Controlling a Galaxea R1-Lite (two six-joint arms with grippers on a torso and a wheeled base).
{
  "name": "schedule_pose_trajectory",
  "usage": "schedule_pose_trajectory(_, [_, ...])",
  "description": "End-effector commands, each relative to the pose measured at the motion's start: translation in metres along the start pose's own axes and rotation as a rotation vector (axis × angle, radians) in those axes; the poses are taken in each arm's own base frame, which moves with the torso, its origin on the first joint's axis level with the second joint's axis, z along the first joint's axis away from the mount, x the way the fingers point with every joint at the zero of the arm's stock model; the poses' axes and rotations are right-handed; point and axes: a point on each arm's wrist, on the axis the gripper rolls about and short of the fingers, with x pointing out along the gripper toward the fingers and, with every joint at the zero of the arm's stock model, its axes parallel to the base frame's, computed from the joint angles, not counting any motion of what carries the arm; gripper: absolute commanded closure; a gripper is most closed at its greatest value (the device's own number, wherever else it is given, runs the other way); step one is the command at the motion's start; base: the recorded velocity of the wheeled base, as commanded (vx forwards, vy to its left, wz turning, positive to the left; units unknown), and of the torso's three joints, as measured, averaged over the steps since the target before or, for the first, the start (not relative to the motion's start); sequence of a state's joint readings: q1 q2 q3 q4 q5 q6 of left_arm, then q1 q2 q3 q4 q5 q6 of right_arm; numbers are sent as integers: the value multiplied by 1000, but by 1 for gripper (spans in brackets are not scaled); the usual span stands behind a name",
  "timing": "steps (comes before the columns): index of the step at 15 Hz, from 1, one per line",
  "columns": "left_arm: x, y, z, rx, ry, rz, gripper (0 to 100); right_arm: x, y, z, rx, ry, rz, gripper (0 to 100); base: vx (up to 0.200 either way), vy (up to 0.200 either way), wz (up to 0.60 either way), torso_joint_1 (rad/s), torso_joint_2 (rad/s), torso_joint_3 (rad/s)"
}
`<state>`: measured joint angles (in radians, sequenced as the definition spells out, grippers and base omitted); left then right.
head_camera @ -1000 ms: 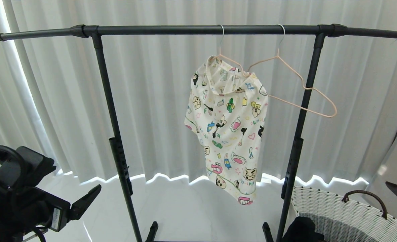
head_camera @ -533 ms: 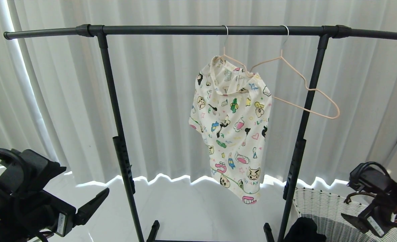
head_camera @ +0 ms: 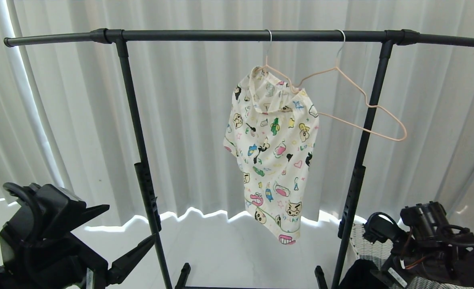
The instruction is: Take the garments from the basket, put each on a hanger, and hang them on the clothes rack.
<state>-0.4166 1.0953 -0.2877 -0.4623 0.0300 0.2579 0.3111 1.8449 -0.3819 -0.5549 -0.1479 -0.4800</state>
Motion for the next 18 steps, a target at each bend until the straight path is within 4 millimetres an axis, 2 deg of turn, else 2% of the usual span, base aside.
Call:
schedule_pose_trajectory(1, [1, 0, -1, 1, 7, -3, 0, 38, 13, -3, -23, 44, 26, 0, 0, 0, 0, 0, 0, 0])
schedule_pose_trajectory(4, [1, -1, -4, 0, 19, -6, 0, 58, 15, -5, -26, 97, -22, 0, 0, 0, 0, 0, 0, 0])
schedule_pose_trajectory(5, [1, -1, -4, 0, 17, -6, 0, 59, 15, -4, -26, 97, -22, 0, 0, 0, 0, 0, 0, 0])
schedule_pose_trajectory(7, [2, -2, -5, -2, 24, -6, 0, 78, 12, 5, -20, 99, -68, 0, 0, 0, 0, 0, 0, 0])
schedule_pose_trajectory(12, [4, -2, -6, -1, 37, -9, 0, 89, 13, 4, -25, 143, -123, 0, 0, 0, 0, 0, 0, 0])
schedule_pose_trajectory(13, [5, -2, -6, -1, 39, -13, 0, 89, 12, 4, -16, 147, -130, 100, 0, 0, 0, 0, 0, 0])
schedule_pose_trajectory(17, [5, -2, -6, -1, 42, -13, 0, 87, 12, 5, -2, 150, -157, 100, 0, 0, 0, 0, 0, 0])
schedule_pose_trajectory(18, [6, -2, -7, -1, 45, -13, 0, 81, 10, 9, 11, 127, -165, 100, 0, 0, 0, 0, 0, 0])
